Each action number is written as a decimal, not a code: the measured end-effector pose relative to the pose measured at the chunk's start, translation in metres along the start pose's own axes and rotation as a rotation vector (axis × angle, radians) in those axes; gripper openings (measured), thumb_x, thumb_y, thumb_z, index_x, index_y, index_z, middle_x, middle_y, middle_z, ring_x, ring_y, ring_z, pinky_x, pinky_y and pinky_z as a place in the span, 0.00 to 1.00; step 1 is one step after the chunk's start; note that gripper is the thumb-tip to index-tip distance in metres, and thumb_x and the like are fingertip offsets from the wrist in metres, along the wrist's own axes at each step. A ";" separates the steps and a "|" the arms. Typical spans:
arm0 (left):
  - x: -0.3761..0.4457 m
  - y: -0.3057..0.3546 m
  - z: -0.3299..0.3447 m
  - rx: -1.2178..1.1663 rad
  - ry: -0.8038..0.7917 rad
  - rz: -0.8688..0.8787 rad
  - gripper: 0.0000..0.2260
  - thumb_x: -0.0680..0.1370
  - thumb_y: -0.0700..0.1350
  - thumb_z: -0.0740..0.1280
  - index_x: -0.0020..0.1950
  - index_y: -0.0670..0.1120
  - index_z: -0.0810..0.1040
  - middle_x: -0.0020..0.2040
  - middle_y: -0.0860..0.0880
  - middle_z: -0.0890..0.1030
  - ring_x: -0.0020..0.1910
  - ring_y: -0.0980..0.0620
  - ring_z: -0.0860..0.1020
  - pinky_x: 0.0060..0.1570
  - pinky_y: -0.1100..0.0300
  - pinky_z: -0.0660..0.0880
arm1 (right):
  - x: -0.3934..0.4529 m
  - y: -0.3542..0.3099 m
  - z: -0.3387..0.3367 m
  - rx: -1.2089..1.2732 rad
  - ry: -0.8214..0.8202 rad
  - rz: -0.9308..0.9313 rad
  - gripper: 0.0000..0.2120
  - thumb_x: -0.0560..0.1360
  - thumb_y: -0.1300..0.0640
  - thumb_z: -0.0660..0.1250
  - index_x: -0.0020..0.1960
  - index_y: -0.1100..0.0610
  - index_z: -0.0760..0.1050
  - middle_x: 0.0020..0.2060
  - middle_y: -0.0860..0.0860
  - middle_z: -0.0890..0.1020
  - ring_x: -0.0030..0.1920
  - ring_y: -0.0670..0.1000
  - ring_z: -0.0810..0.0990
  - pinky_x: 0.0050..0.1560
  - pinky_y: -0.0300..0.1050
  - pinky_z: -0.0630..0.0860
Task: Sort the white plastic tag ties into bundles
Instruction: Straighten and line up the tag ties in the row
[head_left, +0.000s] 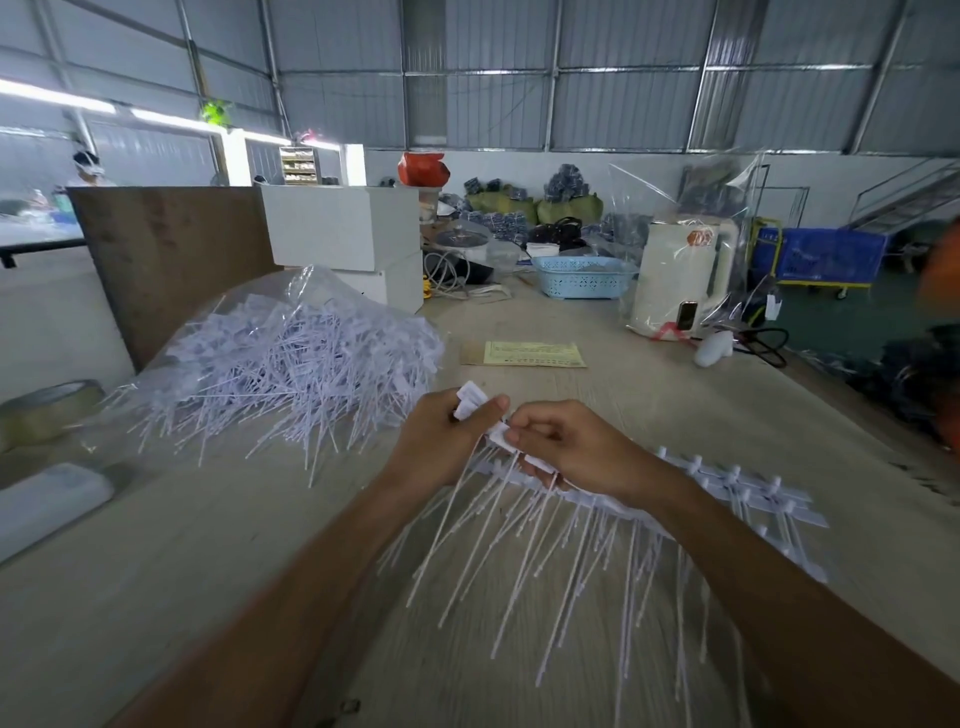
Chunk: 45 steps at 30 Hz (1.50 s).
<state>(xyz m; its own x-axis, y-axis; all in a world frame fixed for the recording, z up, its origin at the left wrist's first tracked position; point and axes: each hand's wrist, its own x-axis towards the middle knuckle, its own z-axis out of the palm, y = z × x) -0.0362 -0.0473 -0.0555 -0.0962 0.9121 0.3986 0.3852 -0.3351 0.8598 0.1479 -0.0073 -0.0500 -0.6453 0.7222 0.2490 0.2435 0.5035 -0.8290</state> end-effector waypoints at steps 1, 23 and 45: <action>-0.001 0.001 0.001 -0.011 -0.005 -0.005 0.18 0.80 0.52 0.68 0.40 0.39 0.78 0.29 0.49 0.76 0.28 0.54 0.72 0.33 0.59 0.66 | -0.001 0.001 0.001 0.010 0.002 -0.009 0.10 0.82 0.56 0.66 0.44 0.58 0.79 0.29 0.52 0.78 0.29 0.53 0.75 0.33 0.53 0.73; -0.008 0.027 0.004 -0.313 -0.104 -0.325 0.16 0.80 0.55 0.68 0.38 0.46 0.74 0.23 0.53 0.66 0.20 0.56 0.62 0.22 0.65 0.58 | -0.031 -0.039 0.004 -0.896 0.257 -0.321 0.14 0.83 0.50 0.62 0.47 0.56 0.80 0.38 0.53 0.79 0.37 0.56 0.77 0.38 0.53 0.75; -0.026 0.040 0.020 -0.055 -0.262 0.016 0.21 0.77 0.58 0.68 0.33 0.43 0.79 0.21 0.55 0.71 0.19 0.60 0.68 0.22 0.69 0.63 | -0.047 -0.023 -0.013 0.227 0.054 -0.004 0.10 0.77 0.68 0.69 0.56 0.65 0.71 0.41 0.64 0.84 0.41 0.59 0.80 0.46 0.55 0.74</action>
<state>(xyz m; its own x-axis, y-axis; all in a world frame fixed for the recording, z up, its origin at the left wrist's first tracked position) 0.0004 -0.0797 -0.0378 0.1532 0.9343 0.3219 0.3332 -0.3555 0.8733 0.1824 -0.0466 -0.0362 -0.6047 0.7477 0.2742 0.0676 0.3913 -0.9178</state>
